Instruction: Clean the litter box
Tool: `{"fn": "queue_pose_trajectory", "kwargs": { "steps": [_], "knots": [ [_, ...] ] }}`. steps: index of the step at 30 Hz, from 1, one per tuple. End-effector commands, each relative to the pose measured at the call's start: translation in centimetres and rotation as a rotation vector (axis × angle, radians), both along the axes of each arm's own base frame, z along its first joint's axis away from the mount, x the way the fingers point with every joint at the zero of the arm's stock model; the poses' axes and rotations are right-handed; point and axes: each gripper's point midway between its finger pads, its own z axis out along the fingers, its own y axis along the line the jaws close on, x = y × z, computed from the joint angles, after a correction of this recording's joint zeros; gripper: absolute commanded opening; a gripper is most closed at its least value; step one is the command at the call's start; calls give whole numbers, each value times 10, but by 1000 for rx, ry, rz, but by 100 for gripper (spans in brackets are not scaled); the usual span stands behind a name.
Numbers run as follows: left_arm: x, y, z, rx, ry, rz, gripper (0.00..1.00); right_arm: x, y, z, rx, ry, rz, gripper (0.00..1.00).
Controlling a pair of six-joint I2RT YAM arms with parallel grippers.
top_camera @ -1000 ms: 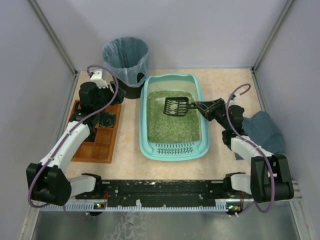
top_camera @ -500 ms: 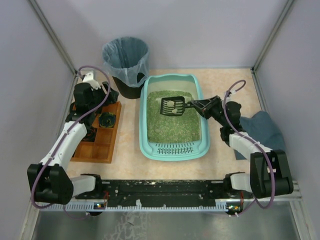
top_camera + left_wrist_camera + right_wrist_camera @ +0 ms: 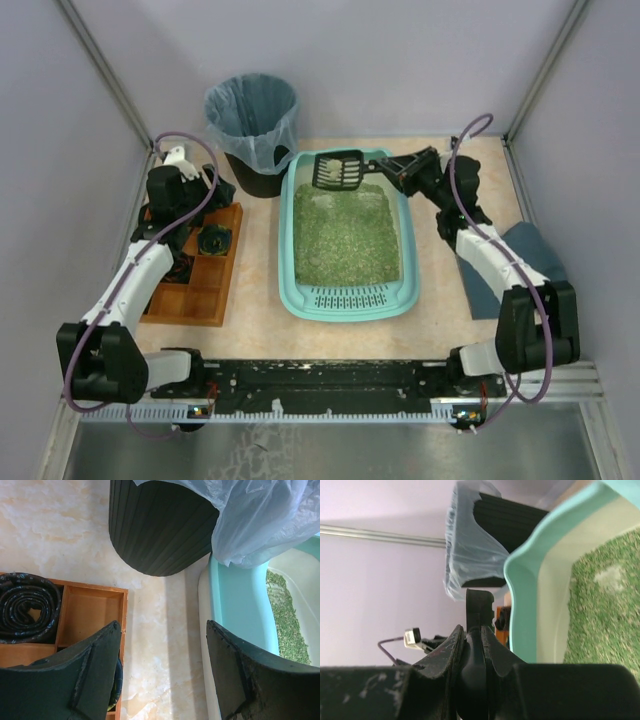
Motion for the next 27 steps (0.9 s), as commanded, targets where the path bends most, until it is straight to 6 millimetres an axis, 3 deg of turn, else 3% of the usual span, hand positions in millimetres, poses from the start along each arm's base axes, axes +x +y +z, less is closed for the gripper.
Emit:
{"fn": "queue_pose_trajectory", "kwargs": {
  "steps": [1, 3, 11, 16, 21, 27],
  "knots": [
    [1, 0, 0, -17, 4, -6, 75, 28, 7, 33, -23, -40, -36, 0],
    [1, -1, -1, -17, 7, -14, 75, 40, 12, 44, -34, -47, -48, 0],
    [1, -1, 5, -6, -5, -28, 75, 90, 44, 118, -19, -153, -78, 0],
    [-1, -1, 7, -5, -11, -35, 76, 124, 69, 146, -39, -212, -80, 0],
    [-2, -3, 9, -10, -19, -54, 76, 157, 93, 153, -97, -277, -84, 0],
    [-2, -3, 9, -11, -23, -59, 76, 177, 131, 167, -199, -447, -55, 0]
  ]
}}
